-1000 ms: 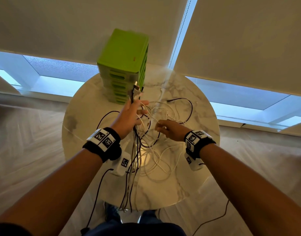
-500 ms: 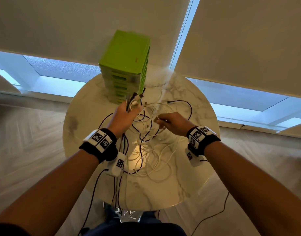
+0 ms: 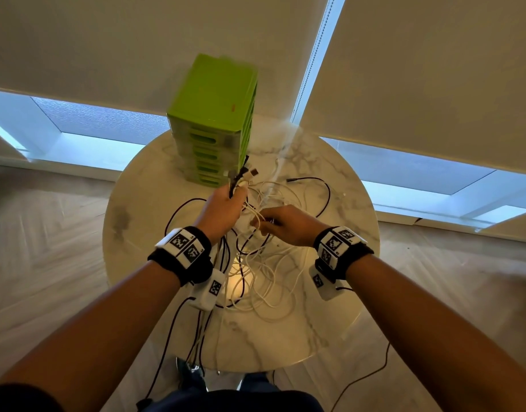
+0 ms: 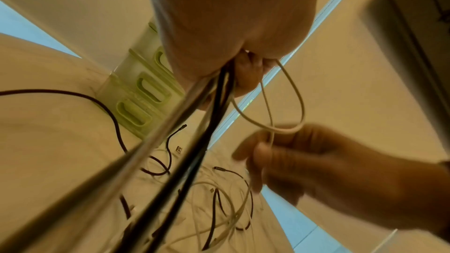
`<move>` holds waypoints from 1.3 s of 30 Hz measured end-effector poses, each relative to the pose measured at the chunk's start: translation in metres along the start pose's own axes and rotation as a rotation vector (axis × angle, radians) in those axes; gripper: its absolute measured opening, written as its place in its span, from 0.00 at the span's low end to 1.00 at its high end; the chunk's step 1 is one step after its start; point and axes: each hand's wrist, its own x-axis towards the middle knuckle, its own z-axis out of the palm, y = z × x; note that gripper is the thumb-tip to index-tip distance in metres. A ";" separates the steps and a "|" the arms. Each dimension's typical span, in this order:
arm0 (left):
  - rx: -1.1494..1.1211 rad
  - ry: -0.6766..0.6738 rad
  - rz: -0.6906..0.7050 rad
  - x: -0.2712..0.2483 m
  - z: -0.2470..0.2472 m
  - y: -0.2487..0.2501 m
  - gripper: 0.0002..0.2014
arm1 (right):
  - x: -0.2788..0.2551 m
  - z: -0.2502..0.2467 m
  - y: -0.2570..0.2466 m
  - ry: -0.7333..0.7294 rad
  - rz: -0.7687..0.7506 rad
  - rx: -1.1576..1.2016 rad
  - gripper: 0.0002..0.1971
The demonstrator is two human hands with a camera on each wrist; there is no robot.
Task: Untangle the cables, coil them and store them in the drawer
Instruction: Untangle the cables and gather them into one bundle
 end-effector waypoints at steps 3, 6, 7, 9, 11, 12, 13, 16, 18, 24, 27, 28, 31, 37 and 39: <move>-0.076 0.067 0.016 0.000 -0.005 0.012 0.11 | -0.006 0.016 0.021 -0.154 0.095 -0.015 0.11; -0.091 0.105 0.054 0.000 -0.013 0.020 0.13 | -0.011 0.025 0.038 -0.202 0.213 0.052 0.12; -0.104 0.114 0.058 -0.001 -0.016 0.022 0.14 | -0.011 0.026 0.042 -0.194 0.240 0.066 0.12; -0.145 0.120 0.060 -0.003 -0.020 0.024 0.15 | -0.009 0.028 0.047 -0.160 0.269 0.030 0.12; -0.216 0.121 0.057 -0.006 -0.022 0.027 0.14 | -0.003 0.032 0.050 -0.141 0.296 -0.014 0.12; -0.258 0.135 0.051 -0.007 -0.023 0.029 0.13 | 0.000 0.033 0.050 -0.147 0.319 -0.023 0.13; -0.296 0.154 0.046 -0.008 -0.026 0.030 0.13 | 0.003 0.034 0.050 -0.154 0.332 -0.027 0.13; -0.265 0.190 0.134 -0.009 -0.036 0.026 0.09 | 0.007 0.028 0.043 -0.122 0.327 -0.032 0.14; -0.099 0.173 0.187 -0.006 -0.048 0.019 0.08 | 0.006 0.020 0.036 -0.016 0.245 -0.023 0.13; 0.261 -0.008 0.166 -0.013 -0.044 0.002 0.13 | 0.007 -0.010 -0.004 0.318 0.123 0.132 0.08; 0.237 -0.103 0.147 -0.016 -0.029 0.003 0.22 | 0.008 -0.020 -0.020 0.272 0.123 0.033 0.08; 0.214 -0.155 0.148 -0.015 -0.025 0.002 0.22 | 0.007 -0.022 -0.025 0.256 0.112 -0.003 0.09; 0.242 -0.283 0.165 -0.009 -0.018 0.002 0.16 | 0.008 -0.023 -0.035 0.237 0.068 -0.048 0.10; 0.404 -0.185 0.129 -0.006 -0.022 -0.007 0.12 | 0.000 -0.024 -0.036 0.216 0.146 0.093 0.04; 0.369 -0.143 0.128 -0.008 -0.025 -0.003 0.15 | -0.002 -0.019 -0.037 0.137 0.177 0.126 0.07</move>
